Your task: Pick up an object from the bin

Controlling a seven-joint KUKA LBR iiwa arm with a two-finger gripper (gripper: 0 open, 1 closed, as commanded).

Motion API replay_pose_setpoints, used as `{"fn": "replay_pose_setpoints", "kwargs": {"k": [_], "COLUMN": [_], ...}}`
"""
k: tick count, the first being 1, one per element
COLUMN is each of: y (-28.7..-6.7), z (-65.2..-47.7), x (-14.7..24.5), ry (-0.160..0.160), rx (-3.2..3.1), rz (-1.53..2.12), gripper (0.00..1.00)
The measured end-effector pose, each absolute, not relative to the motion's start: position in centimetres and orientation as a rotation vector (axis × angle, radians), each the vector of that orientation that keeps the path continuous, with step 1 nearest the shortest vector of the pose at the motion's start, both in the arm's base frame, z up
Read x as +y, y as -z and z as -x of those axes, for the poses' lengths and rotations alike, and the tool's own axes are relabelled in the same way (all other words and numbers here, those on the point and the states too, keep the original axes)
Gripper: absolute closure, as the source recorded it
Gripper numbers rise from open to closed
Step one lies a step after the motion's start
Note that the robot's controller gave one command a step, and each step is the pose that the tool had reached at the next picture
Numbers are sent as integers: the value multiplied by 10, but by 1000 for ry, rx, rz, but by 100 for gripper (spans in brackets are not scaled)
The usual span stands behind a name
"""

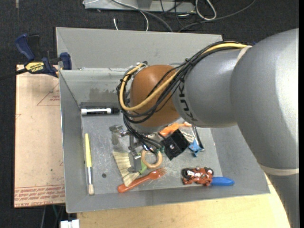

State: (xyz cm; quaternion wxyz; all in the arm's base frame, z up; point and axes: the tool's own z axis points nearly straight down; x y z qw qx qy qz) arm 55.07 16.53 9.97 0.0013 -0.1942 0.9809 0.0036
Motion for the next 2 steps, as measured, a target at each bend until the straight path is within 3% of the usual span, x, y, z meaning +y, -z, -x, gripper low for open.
{"fn": "replay_pose_setpoints", "kwargs": {"k": [1, 2], "y": [-69, -70], "z": [-547, -539], "x": [169, 166], "ry": [-1, -10], "rx": [3066, 3099], "rz": [642, 457], "gripper": [0, 100]}}
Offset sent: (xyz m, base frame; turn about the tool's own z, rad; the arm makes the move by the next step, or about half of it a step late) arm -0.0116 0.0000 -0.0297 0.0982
